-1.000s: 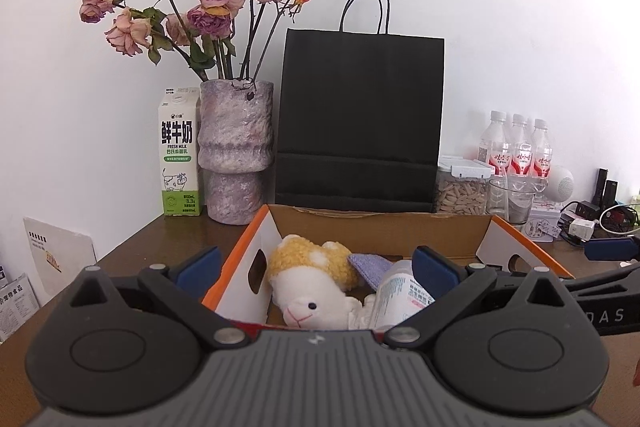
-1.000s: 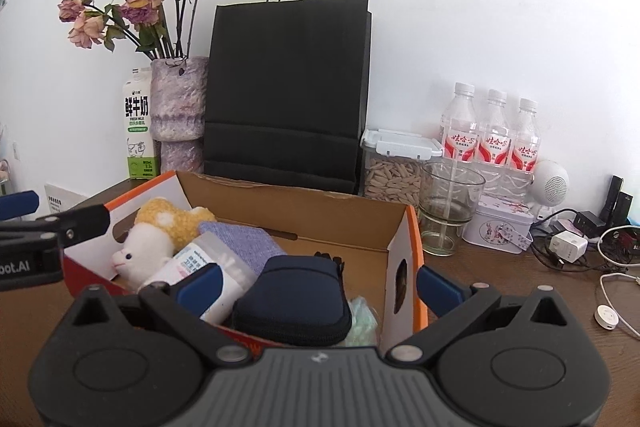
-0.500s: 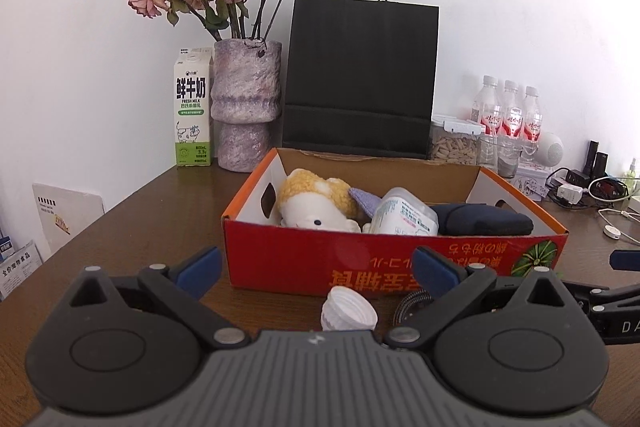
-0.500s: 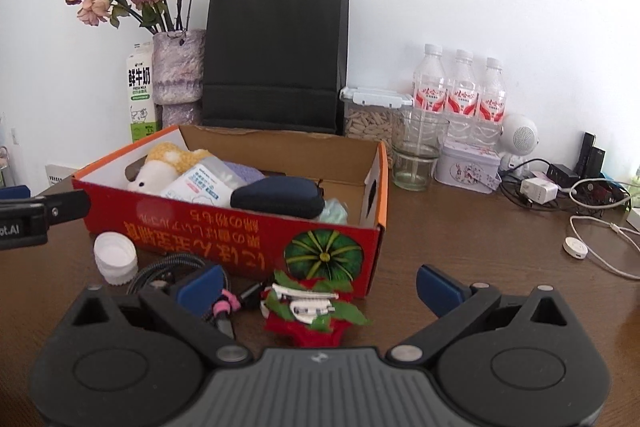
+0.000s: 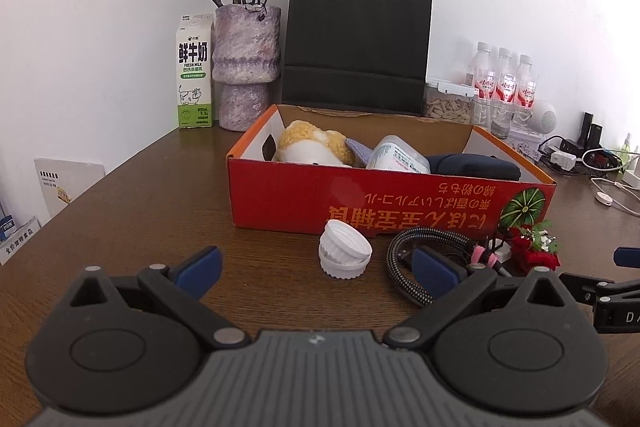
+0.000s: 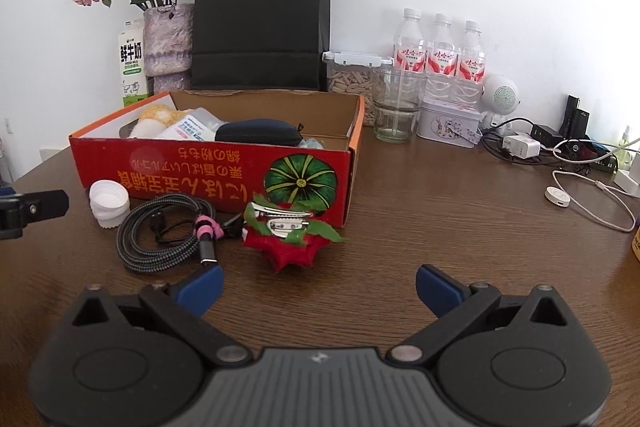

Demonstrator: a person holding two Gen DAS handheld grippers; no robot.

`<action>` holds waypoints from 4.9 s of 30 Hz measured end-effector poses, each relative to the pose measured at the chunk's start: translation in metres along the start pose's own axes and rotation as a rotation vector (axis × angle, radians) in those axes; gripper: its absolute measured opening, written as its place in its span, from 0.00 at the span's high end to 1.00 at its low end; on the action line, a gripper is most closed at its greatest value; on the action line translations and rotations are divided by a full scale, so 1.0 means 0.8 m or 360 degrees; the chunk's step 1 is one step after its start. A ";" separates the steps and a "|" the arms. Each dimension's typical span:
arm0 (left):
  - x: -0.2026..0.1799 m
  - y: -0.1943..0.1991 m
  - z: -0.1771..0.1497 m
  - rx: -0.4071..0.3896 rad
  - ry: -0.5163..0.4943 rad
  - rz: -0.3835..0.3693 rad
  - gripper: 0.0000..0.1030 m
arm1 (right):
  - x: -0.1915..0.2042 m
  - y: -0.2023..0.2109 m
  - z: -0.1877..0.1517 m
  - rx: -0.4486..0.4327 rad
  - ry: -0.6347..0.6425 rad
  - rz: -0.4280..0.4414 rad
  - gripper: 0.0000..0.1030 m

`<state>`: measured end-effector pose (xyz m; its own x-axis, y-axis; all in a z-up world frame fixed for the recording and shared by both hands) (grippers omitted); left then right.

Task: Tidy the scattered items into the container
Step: 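Withdraw both grippers from the box back toward the table, then grasp the red rose ornament with green leaves with the right gripper, then grasp the top white bottle cap from the stacked caps with the left gripper, then carry the white cap and red rose ornament over the box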

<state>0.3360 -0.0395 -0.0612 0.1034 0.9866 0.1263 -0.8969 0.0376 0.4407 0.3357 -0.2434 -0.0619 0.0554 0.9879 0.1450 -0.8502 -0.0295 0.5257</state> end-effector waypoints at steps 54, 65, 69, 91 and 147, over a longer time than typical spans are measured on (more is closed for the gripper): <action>-0.014 -0.055 0.016 0.0101 -0.0112 -0.0024 0.00 | 0.004 -0.017 0.028 -0.0074 -0.0085 0.0120 0.63; -0.016 -0.079 0.022 0.0072 -0.0243 -0.0042 0.11 | 0.007 -0.019 0.024 -0.0054 -0.0080 0.0132 0.63; -0.020 -0.081 0.018 0.0092 -0.0247 -0.0112 0.31 | 0.012 -0.019 0.021 -0.0045 -0.0058 0.0139 0.63; -0.020 -0.074 0.016 0.0057 -0.0200 -0.0180 0.61 | 0.014 -0.019 0.019 -0.0039 -0.0043 0.0136 0.63; -0.007 -0.161 0.158 -0.0235 -0.0014 -0.0229 0.61 | 0.086 -0.138 0.168 -0.0228 -0.0009 0.0290 0.63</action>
<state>0.5052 -0.0701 -0.0066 0.2380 0.9680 0.0793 -0.9259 0.2014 0.3196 0.5040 -0.1928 0.0027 -0.1031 0.9673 0.2316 -0.9120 -0.1849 0.3661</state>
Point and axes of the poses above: each gripper's, at about its wrist camera, not at the fingertips, and y roughly against the way its jaws point, x to its left, z to its top, the point moved 10 cm from there along -y, roughly the way its jaws point, and after that the axes turned 11 degrees about -y, right-handed, at the moved point
